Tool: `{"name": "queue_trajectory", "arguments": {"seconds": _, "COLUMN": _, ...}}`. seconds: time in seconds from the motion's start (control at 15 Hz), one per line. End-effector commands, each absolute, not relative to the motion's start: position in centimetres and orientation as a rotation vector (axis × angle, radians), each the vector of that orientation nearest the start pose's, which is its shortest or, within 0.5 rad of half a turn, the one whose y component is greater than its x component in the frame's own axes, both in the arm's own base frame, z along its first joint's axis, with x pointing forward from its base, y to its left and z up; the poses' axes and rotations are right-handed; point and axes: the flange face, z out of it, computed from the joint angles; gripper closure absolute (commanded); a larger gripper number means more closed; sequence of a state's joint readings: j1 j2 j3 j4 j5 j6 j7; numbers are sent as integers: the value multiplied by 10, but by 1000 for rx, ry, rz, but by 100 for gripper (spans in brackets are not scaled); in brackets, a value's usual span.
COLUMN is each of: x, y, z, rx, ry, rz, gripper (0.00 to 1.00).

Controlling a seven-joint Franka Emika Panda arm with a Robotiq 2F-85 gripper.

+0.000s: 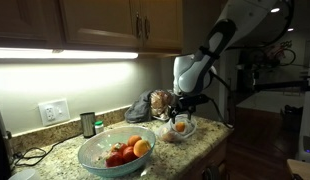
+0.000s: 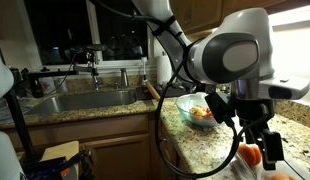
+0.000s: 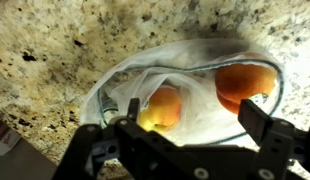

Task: Move a fruit from the bag to the bowl

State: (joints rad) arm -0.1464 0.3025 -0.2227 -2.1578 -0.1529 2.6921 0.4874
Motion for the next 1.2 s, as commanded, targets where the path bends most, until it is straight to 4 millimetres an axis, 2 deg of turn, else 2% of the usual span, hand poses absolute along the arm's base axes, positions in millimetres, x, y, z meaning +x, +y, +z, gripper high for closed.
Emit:
{"name": "queue_trajectory", "arguments": {"seconds": 0.0, "x": 558, "y": -202, "z": 283, "rx": -3030, "ry": 1143, "rz": -390, "gripper": 0}}
{"name": "queue_trajectory", "arguments": {"seconds": 0.87, "x": 570, "y": -198, "z": 268, "rx": -2985, "ry": 1164, "rz": -359, "gripper": 0}}
{"name": "queue_trajectory", "arguments": {"seconds": 1.13, "x": 571, "y": -194, "z": 274, "rx": -2911, "ry": 1138, "rz": -360, "gripper": 0}}
